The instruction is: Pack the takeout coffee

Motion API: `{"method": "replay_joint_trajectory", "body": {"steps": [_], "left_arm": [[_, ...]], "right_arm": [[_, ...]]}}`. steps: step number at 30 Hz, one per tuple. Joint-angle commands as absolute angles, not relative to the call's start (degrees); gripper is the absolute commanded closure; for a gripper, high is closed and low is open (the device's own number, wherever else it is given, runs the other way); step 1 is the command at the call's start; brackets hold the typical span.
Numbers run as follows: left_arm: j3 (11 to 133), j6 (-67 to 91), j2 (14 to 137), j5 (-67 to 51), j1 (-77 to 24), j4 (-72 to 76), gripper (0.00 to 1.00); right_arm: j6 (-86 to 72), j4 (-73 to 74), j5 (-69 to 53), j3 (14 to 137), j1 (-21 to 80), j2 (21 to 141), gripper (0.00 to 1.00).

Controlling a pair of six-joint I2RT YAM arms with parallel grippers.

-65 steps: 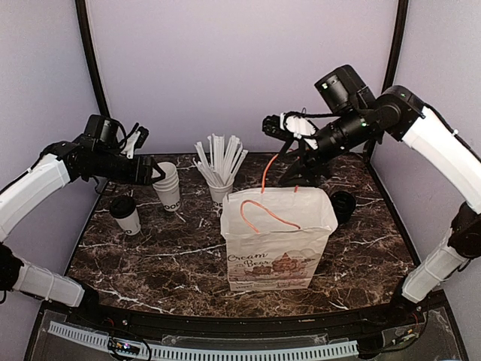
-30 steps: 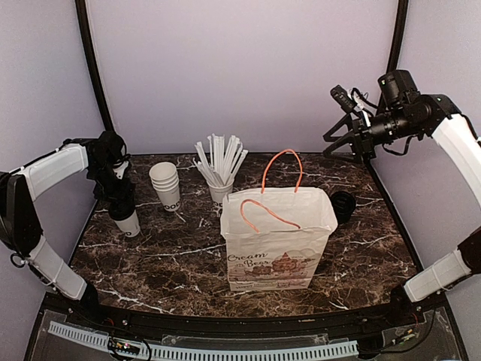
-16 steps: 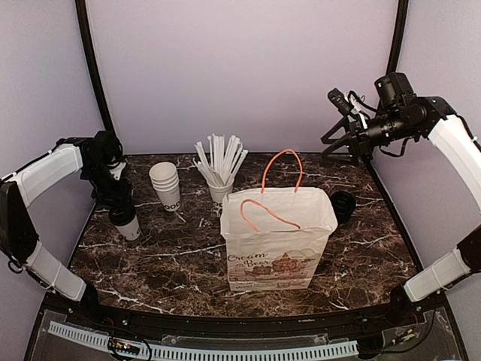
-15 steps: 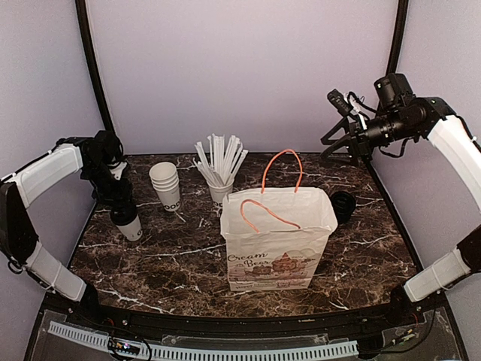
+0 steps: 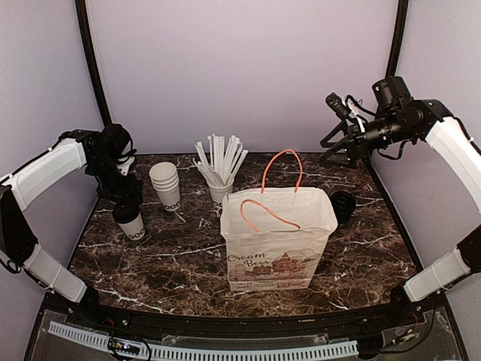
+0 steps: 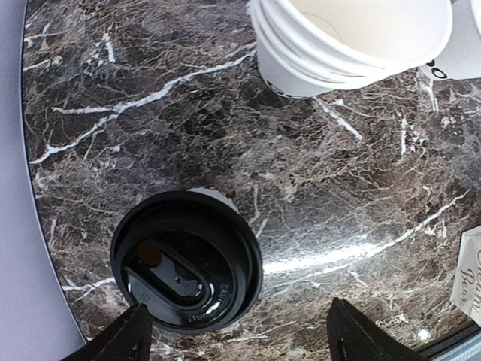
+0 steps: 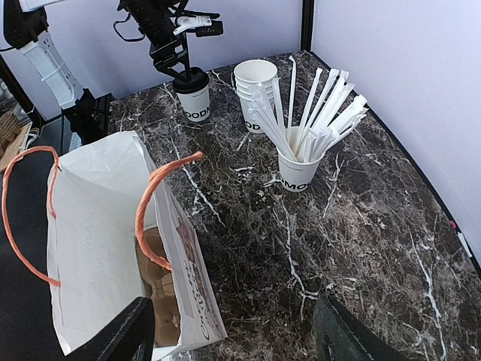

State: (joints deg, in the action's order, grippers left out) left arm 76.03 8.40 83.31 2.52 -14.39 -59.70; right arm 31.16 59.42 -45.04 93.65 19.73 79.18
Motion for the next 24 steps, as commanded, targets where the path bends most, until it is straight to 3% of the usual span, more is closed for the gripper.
{"method": "replay_joint_trajectory", "body": {"steps": [1, 24], "left_arm": [[77.04, 9.6, 82.17, 9.12, -14.25, -62.94, 0.15], [72.19, 9.24, 87.6, 5.97, -11.35, -58.08, 0.19]], "right_arm": [[31.2, 57.62, -44.91, 92.78, 19.42, 78.37, 0.26], [31.64, 57.46, -43.9, 91.25, 19.46, 78.29, 0.26]]}}
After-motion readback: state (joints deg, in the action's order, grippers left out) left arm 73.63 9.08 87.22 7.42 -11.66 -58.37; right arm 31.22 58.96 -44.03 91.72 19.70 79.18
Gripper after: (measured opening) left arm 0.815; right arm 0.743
